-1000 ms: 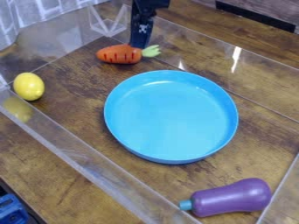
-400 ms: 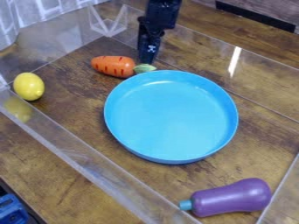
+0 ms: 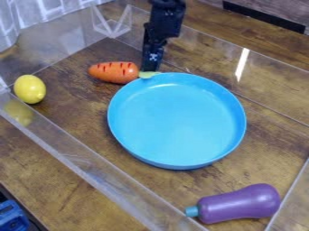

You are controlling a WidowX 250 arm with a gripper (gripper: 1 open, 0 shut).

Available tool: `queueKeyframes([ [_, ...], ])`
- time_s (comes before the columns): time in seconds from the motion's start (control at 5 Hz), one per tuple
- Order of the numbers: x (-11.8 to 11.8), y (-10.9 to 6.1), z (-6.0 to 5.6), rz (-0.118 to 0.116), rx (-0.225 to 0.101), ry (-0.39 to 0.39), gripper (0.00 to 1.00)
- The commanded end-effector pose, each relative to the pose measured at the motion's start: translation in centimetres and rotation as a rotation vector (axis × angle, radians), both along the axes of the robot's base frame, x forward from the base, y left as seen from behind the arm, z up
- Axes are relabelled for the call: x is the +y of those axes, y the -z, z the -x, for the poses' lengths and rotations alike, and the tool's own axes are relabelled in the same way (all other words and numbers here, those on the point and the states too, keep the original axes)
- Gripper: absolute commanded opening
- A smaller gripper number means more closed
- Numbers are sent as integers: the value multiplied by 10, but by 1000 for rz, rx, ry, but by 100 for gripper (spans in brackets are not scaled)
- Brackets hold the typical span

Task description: Remove the carrot from the blue tray and put it on the table

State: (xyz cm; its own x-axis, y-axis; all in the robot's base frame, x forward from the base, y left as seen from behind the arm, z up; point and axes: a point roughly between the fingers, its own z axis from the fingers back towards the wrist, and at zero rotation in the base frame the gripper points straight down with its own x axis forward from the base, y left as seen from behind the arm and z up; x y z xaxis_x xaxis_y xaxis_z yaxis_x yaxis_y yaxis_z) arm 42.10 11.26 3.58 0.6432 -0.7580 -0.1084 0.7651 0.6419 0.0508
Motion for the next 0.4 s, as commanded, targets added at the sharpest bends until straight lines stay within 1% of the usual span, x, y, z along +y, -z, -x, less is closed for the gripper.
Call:
queueKeyframes([
  [0.0, -5, -14, -5, -1, -60, 39, 100],
  [0.2, -7, -8, -16, -2, -54, 54, 0],
])
